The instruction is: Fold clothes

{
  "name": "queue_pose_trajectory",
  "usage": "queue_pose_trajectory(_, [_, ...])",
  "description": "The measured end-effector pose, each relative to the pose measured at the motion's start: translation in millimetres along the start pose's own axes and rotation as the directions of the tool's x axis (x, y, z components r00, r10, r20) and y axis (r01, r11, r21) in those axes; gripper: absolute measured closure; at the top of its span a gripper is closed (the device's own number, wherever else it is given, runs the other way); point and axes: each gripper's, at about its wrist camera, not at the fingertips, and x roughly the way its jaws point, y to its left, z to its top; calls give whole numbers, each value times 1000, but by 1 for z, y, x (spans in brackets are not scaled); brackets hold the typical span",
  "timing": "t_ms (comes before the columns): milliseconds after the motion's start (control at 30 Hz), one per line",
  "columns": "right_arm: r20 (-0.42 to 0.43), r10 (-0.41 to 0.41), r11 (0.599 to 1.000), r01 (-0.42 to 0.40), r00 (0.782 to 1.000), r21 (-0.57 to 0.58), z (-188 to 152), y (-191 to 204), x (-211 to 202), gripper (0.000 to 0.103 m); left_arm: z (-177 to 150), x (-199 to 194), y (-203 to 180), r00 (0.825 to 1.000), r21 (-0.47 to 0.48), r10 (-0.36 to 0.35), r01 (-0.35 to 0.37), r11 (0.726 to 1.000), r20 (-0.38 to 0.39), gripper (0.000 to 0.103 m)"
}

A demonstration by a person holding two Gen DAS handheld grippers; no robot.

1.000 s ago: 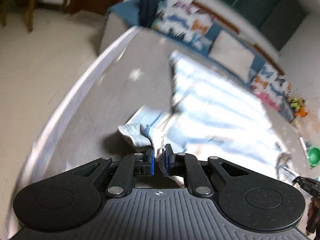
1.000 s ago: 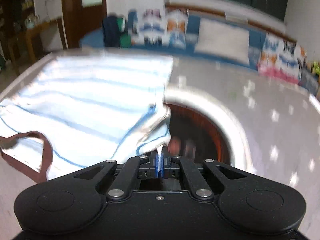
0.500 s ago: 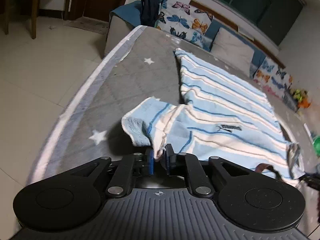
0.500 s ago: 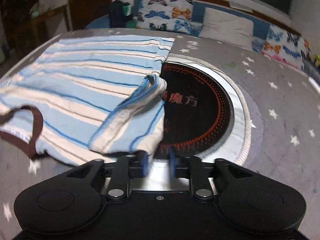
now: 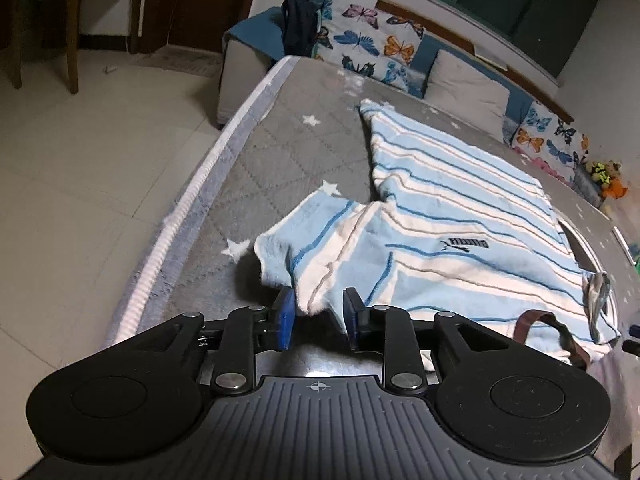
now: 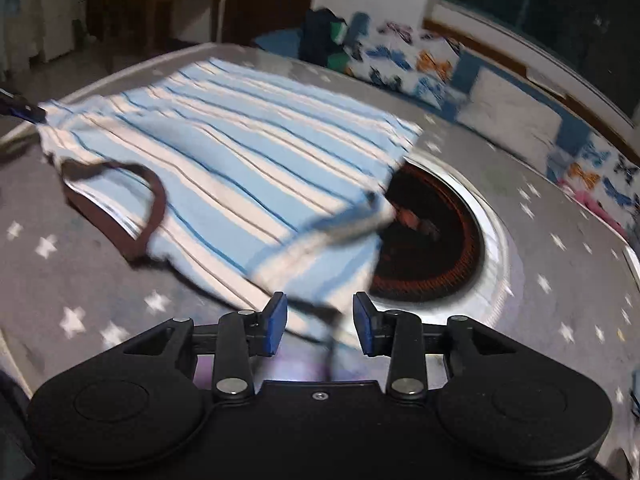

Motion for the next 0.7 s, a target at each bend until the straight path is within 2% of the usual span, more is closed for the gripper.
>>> queue_pose_trajectory(167, [-33,53,998,-54,998,-26,11,20,34,64,-5,-19,2,1000,3,-4,4,1000,30,63])
queue_pose_trajectory(267, [-46,40,998,-42,998,-41,11,28,49,67,-11,-32,-2,999,28,-13,12,1000,52,61])
queue_pose_trajectory(333, [-39,43,999,-44,998,-25,13,27,48,86,-15,-39,-5,998,43,-22,20,999,59,58])
queue_pose_trajectory(400, [-30,33,999,-33,999,-19,13,25,46,96,-17,-41,-10,997,56,-36,32,998,61,58])
queue_pose_trajectory(567, [49,-68,997,66,996,44,10,2,23,99,-22,-35,-42,993,140,-109,102,985,39,56])
queue_pose_trajectory(700, [76,-205,968,191,976,161,-3,-35,1,99,-28,-24,-66,987,186,-163,158,970,12,55])
